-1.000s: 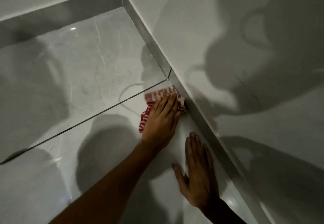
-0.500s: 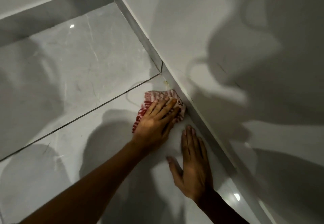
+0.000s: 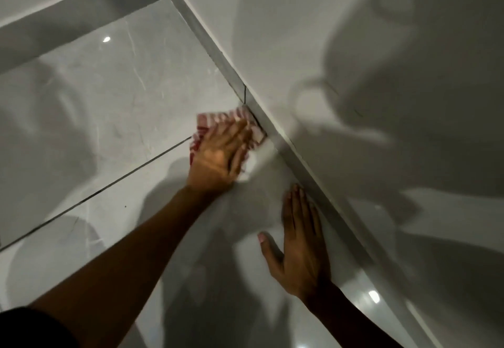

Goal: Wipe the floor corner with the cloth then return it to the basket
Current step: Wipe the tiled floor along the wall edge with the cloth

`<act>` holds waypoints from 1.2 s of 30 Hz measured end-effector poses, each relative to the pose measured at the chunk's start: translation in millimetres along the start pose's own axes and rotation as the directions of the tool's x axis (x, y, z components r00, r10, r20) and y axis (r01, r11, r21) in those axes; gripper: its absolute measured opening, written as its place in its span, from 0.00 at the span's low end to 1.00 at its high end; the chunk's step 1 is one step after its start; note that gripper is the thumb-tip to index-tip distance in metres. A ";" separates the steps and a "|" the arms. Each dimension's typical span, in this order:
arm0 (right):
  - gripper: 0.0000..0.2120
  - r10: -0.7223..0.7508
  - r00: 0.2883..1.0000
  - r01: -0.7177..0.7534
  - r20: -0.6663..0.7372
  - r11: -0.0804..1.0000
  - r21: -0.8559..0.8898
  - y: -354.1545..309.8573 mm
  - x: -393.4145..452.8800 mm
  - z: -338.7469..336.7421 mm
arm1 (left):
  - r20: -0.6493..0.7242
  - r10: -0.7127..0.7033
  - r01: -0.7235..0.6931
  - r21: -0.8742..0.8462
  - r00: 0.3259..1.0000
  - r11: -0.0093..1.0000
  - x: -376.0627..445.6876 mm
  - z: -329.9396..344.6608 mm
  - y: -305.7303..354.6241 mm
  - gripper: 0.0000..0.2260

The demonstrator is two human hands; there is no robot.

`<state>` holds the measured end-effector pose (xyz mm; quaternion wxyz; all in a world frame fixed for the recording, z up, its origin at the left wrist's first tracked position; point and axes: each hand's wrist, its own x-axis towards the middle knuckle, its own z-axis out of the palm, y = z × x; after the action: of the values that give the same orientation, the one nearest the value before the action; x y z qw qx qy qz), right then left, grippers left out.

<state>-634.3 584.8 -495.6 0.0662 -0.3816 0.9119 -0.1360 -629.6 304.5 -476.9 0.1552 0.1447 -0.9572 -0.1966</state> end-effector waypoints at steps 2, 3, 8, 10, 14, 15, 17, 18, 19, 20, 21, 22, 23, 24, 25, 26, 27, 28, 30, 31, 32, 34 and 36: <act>0.46 0.002 1.000 -0.002 -0.006 1.000 -0.002 1.3 1.0 2.0 | -0.016 -0.189 0.189 0.004 0.982 0.982 19.4 6.7 13.9 0.21; 0.46 0.001 1.000 -0.001 -0.014 1.000 -0.002 1.9 1.1 2.5 | -0.014 -0.231 0.231 -0.009 0.973 0.973 23.4 11.4 24.8 0.21; 0.47 0.009 0.999 -0.009 -0.031 1.000 -0.001 -0.3 2.2 -0.6 | 0.117 0.238 -0.228 -0.093 0.964 0.969 -24.9 4.7 30.7 0.19; 0.47 0.017 1.000 -0.017 -0.017 1.000 -0.011 -0.8 2.4 -0.7 | 0.171 0.331 -0.326 -0.058 0.928 0.944 -26.3 -6.5 12.0 0.21; 0.48 0.034 0.999 -0.034 -0.023 0.999 -0.010 0.2 1.2 2.4 | 0.055 -0.016 0.014 0.036 0.998 0.999 -0.1 6.4 22.3 0.22; 0.48 0.034 0.999 -0.035 -0.024 0.999 -0.012 0.6 1.3 2.8 | 0.053 -0.074 0.072 0.033 0.996 0.997 0.1 13.0 34.9 0.23; 0.48 0.027 0.999 -0.027 -0.023 0.999 -0.018 0.5 1.7 3.4 | 0.037 -0.059 0.060 -0.018 0.998 0.998 -11.9 22.0 50.9 0.21; 0.49 0.023 1.000 -0.024 -0.021 0.999 -0.026 0.5 1.9 3.9 | 0.039 0.018 -0.016 -0.048 0.999 0.999 -20.9 21.7 51.7 0.20; 0.49 0.022 1.000 -0.023 -0.017 0.999 -0.036 0.6 1.8 4.1 | 0.062 0.116 -0.112 -0.070 0.991 0.991 -28.8 18.7 47.2 0.20; 0.49 0.021 1.000 -0.022 -0.015 0.999 -0.041 0.9 1.6 3.8 | 0.098 0.207 -0.200 -0.072 0.973 0.977 -33.0 13.7 39.8 0.20; 0.49 0.020 1.000 -0.021 -0.018 0.999 -0.040 0.8 1.7 3.5 | 0.117 0.267 -0.262 -0.051 0.957 0.964 -32.2 10.2 32.3 0.21; 0.49 0.017 1.000 -0.018 -0.020 0.999 -0.037 0.6 2.2 3.4 | 0.103 0.276 -0.275 -0.027 0.956 0.961 -27.3 9.5 26.5 0.21; 0.49 0.013 1.000 -0.014 -0.016 0.999 -0.038 0.4 2.3 2.5 | 0.058 0.224 -0.224 -0.003 0.973 0.975 -21.0 11.0 23.4 0.20; 0.49 0.009 1.000 -0.010 -0.012 0.999 -0.044 0.0 2.2 1.8 | 0.005 0.115 -0.115 0.013 0.993 0.993 -13.9 12.7 23.6 0.20; 0.49 0.008 1.000 -0.008 -0.011 0.998 -0.055 -0.5 2.4 1.0 | -0.041 -0.009 0.009 0.017 0.999 1.000 -6.8 14.3 28.8 0.20; 0.49 0.007 1.000 -0.008 -0.011 0.998 -0.068 -0.3 2.5 0.8 | -0.072 -0.110 0.112 0.012 0.991 0.994 -1.5 16.8 38.7 0.20; 0.49 0.004 1.000 -0.005 -0.012 0.997 -0.081 0.0 2.8 0.3 | -0.089 -0.168 0.168 -0.002 0.982 0.986 0.2 19.4 49.2 0.20; 0.49 -0.001 1.000 0.000 -0.011 0.996 -0.092 -0.3 3.1 -0.1 | -0.078 -0.174 0.173 -0.020 0.982 0.985 -2.4 20.6 56.1 0.20; 0.49 -0.006 1.000 0.006 -0.004 0.994 -0.107 -1.2 3.6 -2.2 | 0.008 -0.011 0.011 -0.032 1.000 0.999 -14.9 16.9 53.7 0.20; 0.49 -0.008 1.000 0.008 -0.002 0.994 -0.109 -1.7 3.9 -3.4 | 0.069 0.118 -0.116 -0.023 0.991 0.993 -20.2 11.5 43.1 0.20; 0.49 -0.010 1.000 0.009 -0.007 0.994 -0.105 -1.6 3.8 -4.2 | 0.130 0.230 -0.231 -0.007 0.964 0.973 -21.1 5.9 29.0 0.20; 0.48 -0.003 1.000 0.001 -0.020 0.997 -0.084 -0.6 3.9 -3.3 | 0.153 0.284 -0.291 0.029 0.947 0.956 -8.2 0.6 6.1 0.20; 0.48 0.004 1.000 -0.006 -0.024 0.998 -0.065 0.4 2.9 -0.3 | 0.035 0.087 -0.088 0.047 0.996 0.995 6.1 3.0 6.0 0.19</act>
<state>-636.7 583.1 -495.5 0.0431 -0.3795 0.9175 -0.1106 -637.6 308.7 -475.5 0.1442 0.1031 -0.9696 -0.1686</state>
